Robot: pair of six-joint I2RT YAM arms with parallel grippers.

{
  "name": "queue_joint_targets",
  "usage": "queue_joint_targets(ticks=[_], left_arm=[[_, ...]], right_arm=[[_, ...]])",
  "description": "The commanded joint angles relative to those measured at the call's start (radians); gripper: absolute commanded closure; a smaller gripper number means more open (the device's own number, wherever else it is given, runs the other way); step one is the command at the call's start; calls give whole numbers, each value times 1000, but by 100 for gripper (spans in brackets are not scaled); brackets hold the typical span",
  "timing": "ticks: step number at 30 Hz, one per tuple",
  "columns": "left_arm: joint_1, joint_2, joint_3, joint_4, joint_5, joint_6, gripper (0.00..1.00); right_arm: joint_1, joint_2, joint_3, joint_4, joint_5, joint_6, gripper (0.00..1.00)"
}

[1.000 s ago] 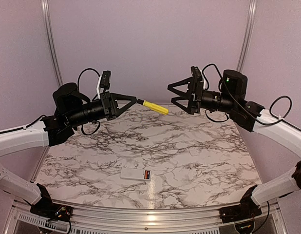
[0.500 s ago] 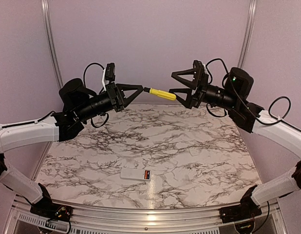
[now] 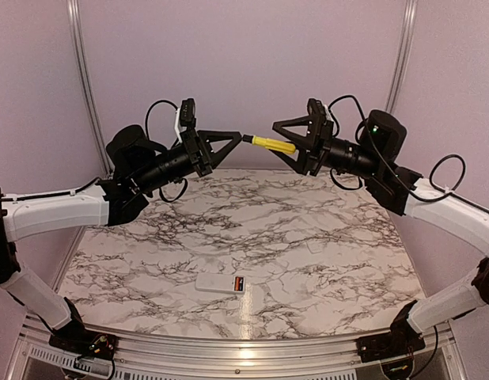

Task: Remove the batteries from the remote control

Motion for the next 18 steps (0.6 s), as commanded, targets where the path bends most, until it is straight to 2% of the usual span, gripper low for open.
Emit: queue_joint_targets(ticks=[1,12,18], left_arm=[[-9,20,37,44,7,-9,100],[-21,42,37,64,5,-17,100],[-20,57,42,72,4,-21,100]], right_arm=[[8,14,52,15,-19,-16,34],[9,46,73,2,-55,-22,54],[11,59,88,-22,-69,-33,62]])
